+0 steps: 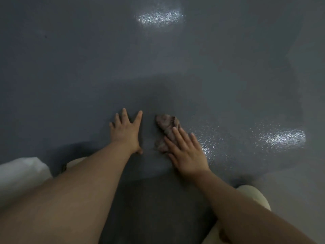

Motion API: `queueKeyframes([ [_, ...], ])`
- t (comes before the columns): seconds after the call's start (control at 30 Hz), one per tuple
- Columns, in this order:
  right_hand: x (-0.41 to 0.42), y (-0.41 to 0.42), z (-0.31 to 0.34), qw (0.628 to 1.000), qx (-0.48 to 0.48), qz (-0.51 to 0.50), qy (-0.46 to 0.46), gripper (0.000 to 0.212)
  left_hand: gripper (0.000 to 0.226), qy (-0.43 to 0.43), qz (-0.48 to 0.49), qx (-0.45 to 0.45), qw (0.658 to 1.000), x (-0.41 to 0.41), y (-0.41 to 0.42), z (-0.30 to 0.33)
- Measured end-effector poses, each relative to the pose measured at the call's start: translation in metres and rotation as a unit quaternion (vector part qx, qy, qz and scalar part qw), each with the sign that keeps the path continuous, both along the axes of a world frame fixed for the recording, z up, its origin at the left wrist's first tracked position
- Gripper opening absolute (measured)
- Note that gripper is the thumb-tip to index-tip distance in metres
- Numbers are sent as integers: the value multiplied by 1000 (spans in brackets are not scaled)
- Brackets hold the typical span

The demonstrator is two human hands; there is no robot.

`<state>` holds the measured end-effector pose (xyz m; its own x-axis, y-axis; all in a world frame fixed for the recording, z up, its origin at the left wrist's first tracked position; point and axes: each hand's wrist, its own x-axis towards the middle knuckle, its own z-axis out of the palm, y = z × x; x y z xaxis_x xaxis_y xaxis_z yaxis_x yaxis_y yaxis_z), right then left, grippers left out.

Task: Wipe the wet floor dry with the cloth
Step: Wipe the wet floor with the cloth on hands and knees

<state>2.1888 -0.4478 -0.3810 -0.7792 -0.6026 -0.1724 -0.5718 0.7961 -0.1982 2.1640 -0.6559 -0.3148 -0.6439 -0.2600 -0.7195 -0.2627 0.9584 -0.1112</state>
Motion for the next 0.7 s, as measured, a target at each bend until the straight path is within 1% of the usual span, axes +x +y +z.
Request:
queueKeyframes([
  [0.03, -10, 10, -2, 1000, 10, -5, 8, 48, 133, 2, 15, 7, 1000, 1, -1, -1],
  [0.07, -20, 20, -4, 999, 17, -34, 16, 48, 133, 7, 23, 16, 1000, 1, -2, -2],
  [0.13, -37, 42, -5, 990, 22, -137, 30, 51, 133, 17, 26, 31, 999, 0, -3, -5],
  [0.17, -41, 51, -3, 979, 24, -201, 18, 53, 133, 21, 26, 36, 999, 0, -4, -6],
  [0.23, -40, 61, -1, 945, 22, -327, -17, 55, 134, 26, 27, 42, 998, 0, -6, -7],
  [0.3, -30, 51, -1, 901, -4, -434, -21, 54, 134, 27, 26, 50, 998, 0, -6, -8],
  [0.37, -9, 20, 0, 860, -23, -508, -37, 56, 134, 28, 26, 55, 998, 1, -6, -9],
  [0.4, 3, 1, 1, 850, -28, -524, -44, 57, 134, 28, 24, 54, 998, 0, -6, -9],
  [0.43, 17, -21, 2, 855, -33, -516, -43, 59, 134, 27, 22, 51, 998, 0, -5, -9],
  [0.47, 32, -42, 2, 873, -31, -485, -38, 60, 134, 26, 22, 50, 998, 0, -5, -9],
  [0.5, 46, -60, 4, 899, -19, -436, -37, 60, 133, 26, 22, 50, 998, 0, -5, -9],
  [0.57, 70, -79, 6, 954, 12, -295, -46, 60, 129, 29, 26, 55, 998, 1, -5, -11],
  [0.6, 73, -78, 7, 975, 19, -215, -53, 59, 124, 33, 29, 54, 998, 1, -5, -12],
  [0.67, 55, -60, 2, 996, 18, -81, -39, 56, 120, 37, 31, 53, 997, 1, -5, -14],
  [0.7, 39, -48, 0, 999, 18, -37, -16, 54, 122, 34, 30, 55, 997, 1, -5, -15],
])
